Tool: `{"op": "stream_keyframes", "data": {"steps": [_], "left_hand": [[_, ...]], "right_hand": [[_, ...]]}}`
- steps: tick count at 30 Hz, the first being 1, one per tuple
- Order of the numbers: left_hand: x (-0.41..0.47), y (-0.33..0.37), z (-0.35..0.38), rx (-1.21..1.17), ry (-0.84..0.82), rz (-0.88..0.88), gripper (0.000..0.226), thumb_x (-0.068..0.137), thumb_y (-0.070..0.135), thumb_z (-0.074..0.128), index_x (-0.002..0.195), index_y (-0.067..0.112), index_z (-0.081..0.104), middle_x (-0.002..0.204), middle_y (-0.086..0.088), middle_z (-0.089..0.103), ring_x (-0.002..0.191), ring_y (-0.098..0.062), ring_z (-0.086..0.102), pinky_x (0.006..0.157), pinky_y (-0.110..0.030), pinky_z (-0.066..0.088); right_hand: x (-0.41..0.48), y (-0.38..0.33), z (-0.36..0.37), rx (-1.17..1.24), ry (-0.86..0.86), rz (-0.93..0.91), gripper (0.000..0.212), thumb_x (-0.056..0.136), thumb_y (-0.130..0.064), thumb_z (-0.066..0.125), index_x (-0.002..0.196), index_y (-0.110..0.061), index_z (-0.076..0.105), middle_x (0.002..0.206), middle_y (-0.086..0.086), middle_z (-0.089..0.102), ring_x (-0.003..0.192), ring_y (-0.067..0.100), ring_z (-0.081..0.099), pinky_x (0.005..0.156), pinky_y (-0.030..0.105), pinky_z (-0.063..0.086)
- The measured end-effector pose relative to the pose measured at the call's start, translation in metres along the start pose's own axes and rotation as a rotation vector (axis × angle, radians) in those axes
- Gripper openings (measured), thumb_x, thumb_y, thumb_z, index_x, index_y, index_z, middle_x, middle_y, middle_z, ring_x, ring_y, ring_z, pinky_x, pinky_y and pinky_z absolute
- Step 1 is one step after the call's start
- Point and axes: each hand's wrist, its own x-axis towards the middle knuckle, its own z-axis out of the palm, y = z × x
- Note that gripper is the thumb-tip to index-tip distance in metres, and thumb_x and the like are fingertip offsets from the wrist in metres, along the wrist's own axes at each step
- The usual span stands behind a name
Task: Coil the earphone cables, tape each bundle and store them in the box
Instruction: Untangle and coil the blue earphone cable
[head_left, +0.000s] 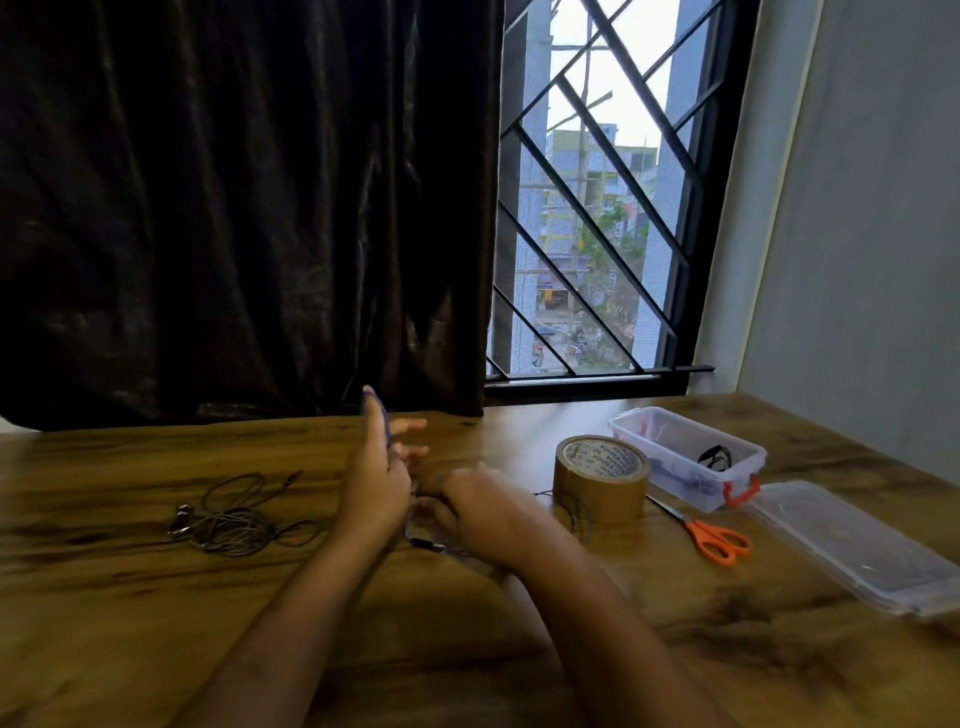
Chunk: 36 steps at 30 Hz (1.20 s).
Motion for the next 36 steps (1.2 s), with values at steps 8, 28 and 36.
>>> {"op": "stream_keyframes", "data": {"steps": [8, 28, 36], "left_hand": [[-0.01, 0.019, 0.01, -0.314, -0.392, -0.247, 0.031, 0.102, 0.013, 0.03, 0.12, 0.027, 0.052, 0.059, -0.001, 0.042, 0.033, -0.005, 0.031, 0.044, -0.025, 0.041], [-0.003, 0.035, 0.002, -0.934, -0.148, -0.222, 0.046, 0.103, 0.012, 0.026, 0.144, 0.032, 0.026, 0.095, -0.007, 0.071, 0.062, -0.015, 0.069, 0.059, -0.025, 0.057], [0.005, 0.011, 0.0, -0.273, -0.195, -0.105, 0.058, 0.101, 0.002, 0.029, 0.149, 0.03, 0.011, 0.119, -0.011, 0.059, 0.067, 0.001, 0.063, 0.059, -0.012, 0.05]], "right_hand": [[-0.014, 0.018, -0.039, 0.09, 0.549, 0.018, 0.013, 0.091, -0.038, 0.06, 0.093, -0.028, 0.068, 0.078, -0.011, 0.062, 0.07, 0.005, 0.052, 0.059, 0.027, 0.037], [0.002, 0.006, 0.001, 0.105, -0.002, 0.188, 0.024, 0.097, -0.028, 0.046, 0.108, -0.015, 0.063, 0.102, 0.011, 0.066, 0.093, 0.031, 0.06, 0.079, 0.037, 0.05], [-0.003, 0.008, -0.024, 0.231, 0.108, 0.055, 0.017, 0.092, -0.021, 0.059, 0.087, -0.01, 0.07, 0.063, -0.012, 0.05, 0.056, 0.0, 0.047, 0.057, 0.019, 0.032]]}}
